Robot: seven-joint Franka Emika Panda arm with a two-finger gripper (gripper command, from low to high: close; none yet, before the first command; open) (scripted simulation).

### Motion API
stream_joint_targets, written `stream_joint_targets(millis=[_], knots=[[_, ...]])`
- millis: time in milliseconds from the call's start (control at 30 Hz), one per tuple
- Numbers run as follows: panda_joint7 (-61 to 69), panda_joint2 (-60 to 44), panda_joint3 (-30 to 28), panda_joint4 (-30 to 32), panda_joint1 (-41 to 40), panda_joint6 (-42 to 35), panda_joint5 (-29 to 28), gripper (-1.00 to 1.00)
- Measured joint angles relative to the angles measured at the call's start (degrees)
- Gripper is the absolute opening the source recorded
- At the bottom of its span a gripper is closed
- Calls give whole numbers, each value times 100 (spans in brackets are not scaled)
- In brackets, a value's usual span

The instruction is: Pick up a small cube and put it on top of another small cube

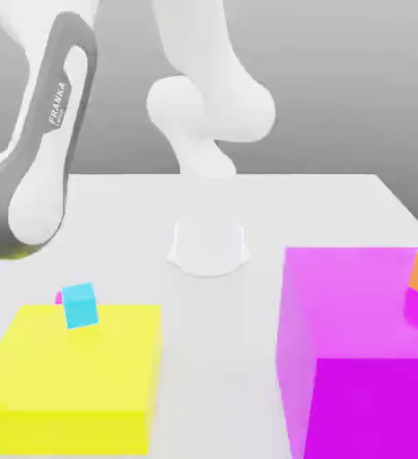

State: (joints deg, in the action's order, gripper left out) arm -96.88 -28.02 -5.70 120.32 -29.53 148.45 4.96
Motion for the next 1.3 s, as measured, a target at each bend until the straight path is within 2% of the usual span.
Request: stream_joint_targets(millis=[67, 100, 333, 467, 533, 700, 867, 1067, 1300], knots=[[24, -416, 52, -88, -56, 303, 80, 0], [37, -567, 72, -120, -74, 417, 104, -100], [33, -576, 76, -121, -81, 432, 106, -100], [9, 71, -13, 27, -47, -78, 34, -100], [74, 381, 88, 106, -130, -206, 212, -100], [-280, 1422, 206, 647, -255, -538, 969, -100], [-989, 2430, 220, 1274, -270, -765, 1385, -100], [-2186, 3437, 287, 2092, -310, -800, 1425, -100], [-3845, 4189, 551, 3114, -644, -524, 1118, -100]])
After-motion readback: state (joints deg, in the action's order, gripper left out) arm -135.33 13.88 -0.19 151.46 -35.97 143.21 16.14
